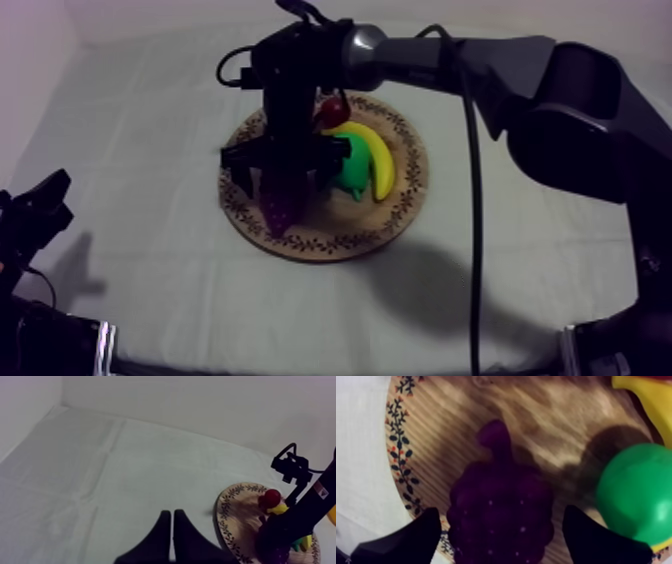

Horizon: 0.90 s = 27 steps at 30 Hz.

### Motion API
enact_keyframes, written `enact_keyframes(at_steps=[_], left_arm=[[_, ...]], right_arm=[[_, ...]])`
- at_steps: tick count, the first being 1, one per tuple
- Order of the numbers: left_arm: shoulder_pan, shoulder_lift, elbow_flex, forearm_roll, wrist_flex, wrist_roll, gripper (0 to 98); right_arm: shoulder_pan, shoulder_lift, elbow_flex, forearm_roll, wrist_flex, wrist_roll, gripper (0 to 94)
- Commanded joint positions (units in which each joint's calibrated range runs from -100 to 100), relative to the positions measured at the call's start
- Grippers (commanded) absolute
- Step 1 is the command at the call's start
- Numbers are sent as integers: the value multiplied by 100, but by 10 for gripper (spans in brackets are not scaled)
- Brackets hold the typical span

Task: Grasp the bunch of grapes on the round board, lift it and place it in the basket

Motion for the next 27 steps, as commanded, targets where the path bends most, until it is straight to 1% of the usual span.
enact_keyframes(at_steps=[1, 4, 5, 6, 8, 12, 17, 23, 27], left_arm=[[0, 0, -2, -4, -5, 0, 1], [0, 0, -2, -4, -5, 0, 1], [0, 0, -2, -4, -5, 0, 1], [0, 0, -2, -4, -5, 0, 1], [0, 0, -2, -4, -5, 0, 1], [0, 0, -2, -4, -5, 0, 1], [0, 0, -2, -4, -5, 0, 1], [0, 0, -2, -4, -5, 0, 1], [0, 0, -2, -4, -5, 0, 1]], right_arm=[[6, 35, -37, 8, 14, -8, 624], [11, 54, -60, 51, -39, 13, 420], [10, 35, -46, 60, -63, 27, 367], [9, 6, -20, 65, -82, 44, 326], [4, -86, 59, 65, -114, 73, 276], [-12, -419, 372, 84, -213, 124, 240], [-5, -1228, 1010, 239, -428, 198, 230], [101, -2410, 2018, 499, -859, 461, 232], [272, -3268, 2841, 604, -1279, 737, 231]])
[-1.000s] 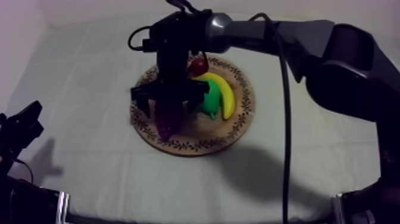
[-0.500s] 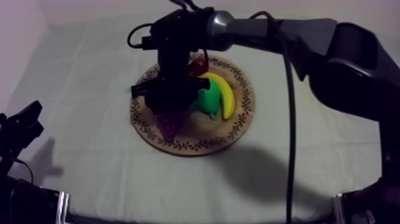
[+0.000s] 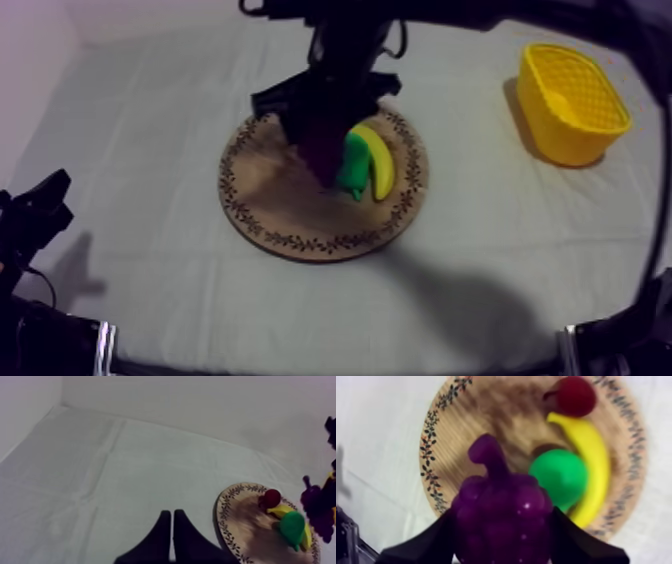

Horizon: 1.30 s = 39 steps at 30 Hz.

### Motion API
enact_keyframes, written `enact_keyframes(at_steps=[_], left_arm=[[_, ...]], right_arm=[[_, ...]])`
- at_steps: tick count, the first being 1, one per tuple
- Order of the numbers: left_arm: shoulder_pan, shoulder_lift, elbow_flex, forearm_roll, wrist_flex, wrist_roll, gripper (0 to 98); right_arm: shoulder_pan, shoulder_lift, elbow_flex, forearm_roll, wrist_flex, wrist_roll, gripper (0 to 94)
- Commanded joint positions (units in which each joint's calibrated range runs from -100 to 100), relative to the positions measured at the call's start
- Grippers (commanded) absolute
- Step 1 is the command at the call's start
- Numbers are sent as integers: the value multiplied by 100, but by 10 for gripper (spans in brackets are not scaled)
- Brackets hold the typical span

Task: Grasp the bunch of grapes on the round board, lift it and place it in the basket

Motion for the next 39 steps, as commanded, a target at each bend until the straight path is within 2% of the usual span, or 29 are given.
enact_keyframes(at_steps=[1, 10, 19, 26, 33, 39], left_arm=[[0, 0, -2, -4, -5, 0, 1], [0, 0, -2, -4, -5, 0, 1], [0, 0, -2, -4, -5, 0, 1], [0, 0, -2, -4, -5, 0, 1], [0, 0, -2, -4, -5, 0, 1], [0, 0, -2, -4, -5, 0, 1]], right_arm=[[117, -797, 735, 21, -286, 208, 230], [642, -2489, 2073, 204, -866, 846, 228], [1459, -3486, 2659, 201, -1333, 1394, 215], [2163, -3648, 2600, 257, -1647, 1615, 214], [2737, -3413, 2328, 377, -1814, 1639, 214], [3250, -3057, 2047, 346, -2012, 1786, 215]])
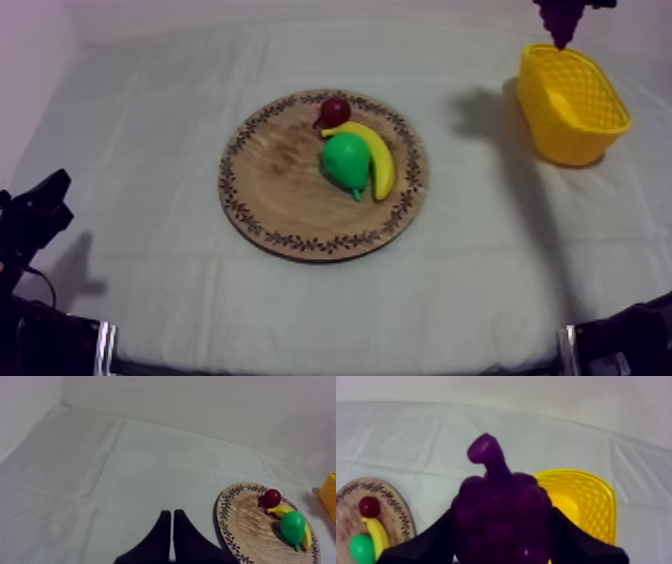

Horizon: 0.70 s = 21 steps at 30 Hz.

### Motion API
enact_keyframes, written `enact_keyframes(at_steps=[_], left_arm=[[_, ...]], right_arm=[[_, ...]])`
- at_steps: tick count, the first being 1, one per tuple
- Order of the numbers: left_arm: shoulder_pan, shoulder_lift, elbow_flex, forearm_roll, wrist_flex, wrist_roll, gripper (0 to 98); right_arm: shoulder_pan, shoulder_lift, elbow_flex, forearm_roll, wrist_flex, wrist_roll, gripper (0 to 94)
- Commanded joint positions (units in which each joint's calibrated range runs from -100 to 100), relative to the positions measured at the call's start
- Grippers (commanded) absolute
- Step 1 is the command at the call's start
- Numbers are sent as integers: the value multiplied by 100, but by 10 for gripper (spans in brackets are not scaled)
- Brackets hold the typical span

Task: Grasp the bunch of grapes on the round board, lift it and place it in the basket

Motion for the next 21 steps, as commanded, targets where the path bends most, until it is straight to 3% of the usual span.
enact_keyframes(at_steps=[1, 8, 21], left_arm=[[0, 0, -2, -4, -5, 0, 1], [0, 0, -2, -4, -5, -3, 1], [0, 0, -2, -4, -5, -5, 1]], right_arm=[[253, 147, -95, -7, -22, 58, 215], [599, 731, -374, 18, 133, 190, 215], [812, 2057, -1194, 262, 1419, 70, 217]])
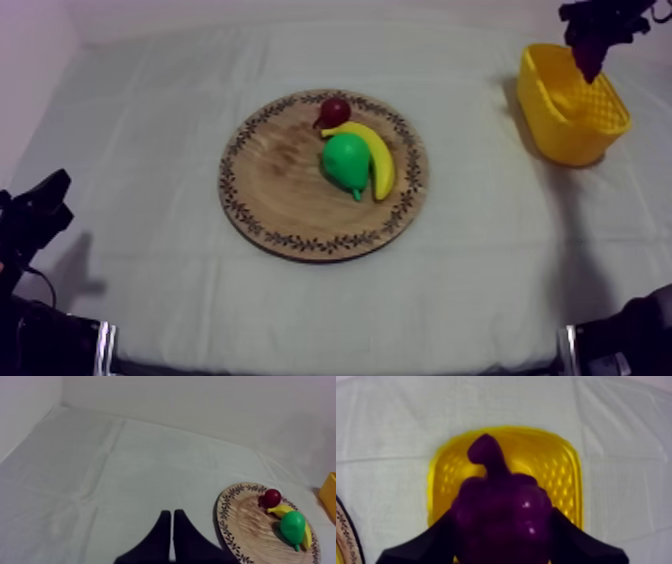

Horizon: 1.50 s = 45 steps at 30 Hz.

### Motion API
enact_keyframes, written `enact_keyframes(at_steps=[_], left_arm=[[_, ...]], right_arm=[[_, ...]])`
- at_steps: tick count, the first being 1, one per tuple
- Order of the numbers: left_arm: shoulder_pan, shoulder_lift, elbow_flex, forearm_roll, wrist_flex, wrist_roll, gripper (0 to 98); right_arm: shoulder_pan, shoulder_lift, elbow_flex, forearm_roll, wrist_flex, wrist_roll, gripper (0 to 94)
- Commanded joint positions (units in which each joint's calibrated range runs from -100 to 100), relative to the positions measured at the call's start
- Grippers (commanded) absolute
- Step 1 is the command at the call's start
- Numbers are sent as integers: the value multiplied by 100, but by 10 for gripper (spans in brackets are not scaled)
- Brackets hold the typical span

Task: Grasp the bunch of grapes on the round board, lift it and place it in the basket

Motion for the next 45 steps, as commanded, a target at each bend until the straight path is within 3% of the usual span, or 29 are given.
enact_keyframes(at_steps=[1, 6, 16, 21, 32, 45], left_arm=[[0, 0, -2, -4, -5, -2, 1], [0, 0, -2, -4, -5, -2, 1], [0, 0, -2, -4, -5, -2, 1], [0, 0, -2, -4, -5, -2, 1], [0, 0, -2, -4, -5, -2, 1], [0, 0, -2, -4, -5, -2, 1]], right_arm=[[21, 228, -122, 46, 255, -14, 217], [109, 617, -315, 115, 645, 49, 252], [129, 925, -342, 91, 730, 216, 610], [96, 784, -146, 31, 446, 224, 699], [139, -313, 657, -106, -219, 266, 672], [426, -2964, 2701, -184, -1644, 345, 538]])
